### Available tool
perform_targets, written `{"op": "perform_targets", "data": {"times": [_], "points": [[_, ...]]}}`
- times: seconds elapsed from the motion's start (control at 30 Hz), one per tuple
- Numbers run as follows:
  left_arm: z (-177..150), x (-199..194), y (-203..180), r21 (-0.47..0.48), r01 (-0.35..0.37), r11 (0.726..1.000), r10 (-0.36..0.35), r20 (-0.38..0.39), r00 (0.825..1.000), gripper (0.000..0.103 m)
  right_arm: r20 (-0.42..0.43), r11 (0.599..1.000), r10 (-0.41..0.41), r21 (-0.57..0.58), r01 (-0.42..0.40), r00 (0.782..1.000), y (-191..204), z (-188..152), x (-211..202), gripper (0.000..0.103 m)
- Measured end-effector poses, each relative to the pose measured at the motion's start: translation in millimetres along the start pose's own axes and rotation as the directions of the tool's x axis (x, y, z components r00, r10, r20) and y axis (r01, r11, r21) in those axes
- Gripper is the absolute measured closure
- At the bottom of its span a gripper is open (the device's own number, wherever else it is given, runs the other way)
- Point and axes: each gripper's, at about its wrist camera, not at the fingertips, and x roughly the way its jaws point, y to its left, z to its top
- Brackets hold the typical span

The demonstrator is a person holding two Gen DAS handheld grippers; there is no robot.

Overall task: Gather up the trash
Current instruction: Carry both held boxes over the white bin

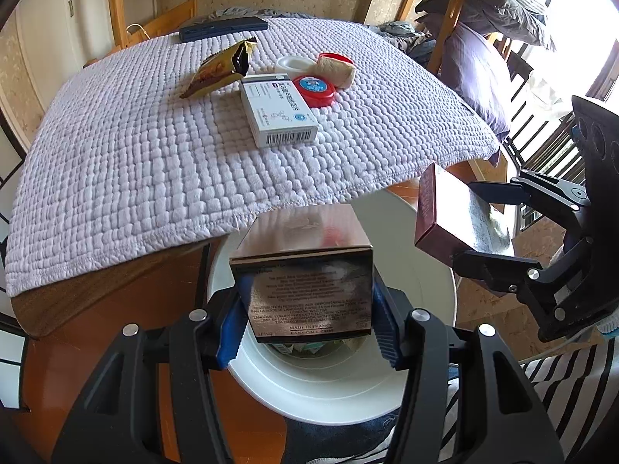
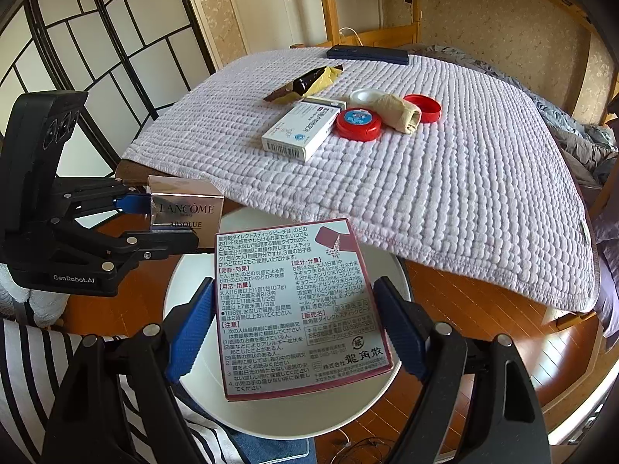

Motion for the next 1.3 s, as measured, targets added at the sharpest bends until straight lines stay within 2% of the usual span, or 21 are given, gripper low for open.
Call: {"op": "perform_targets", "data": {"times": [0.53,1.3], "points": [[-13,12,-4,-0.006,0.002,1.000,-0.002,-0.048,0.999,0.046,-0.047,1.000,0.018,0.002,-0.018,0.999,5,-17,9,0.023],[-29,37,2,-0.007,-0.016,1.000,0.015,-0.112,0.994,0.046,-0.105,1.000,0.004,0.007,-0.003,0.994,1,-19,41,0.023]]}}
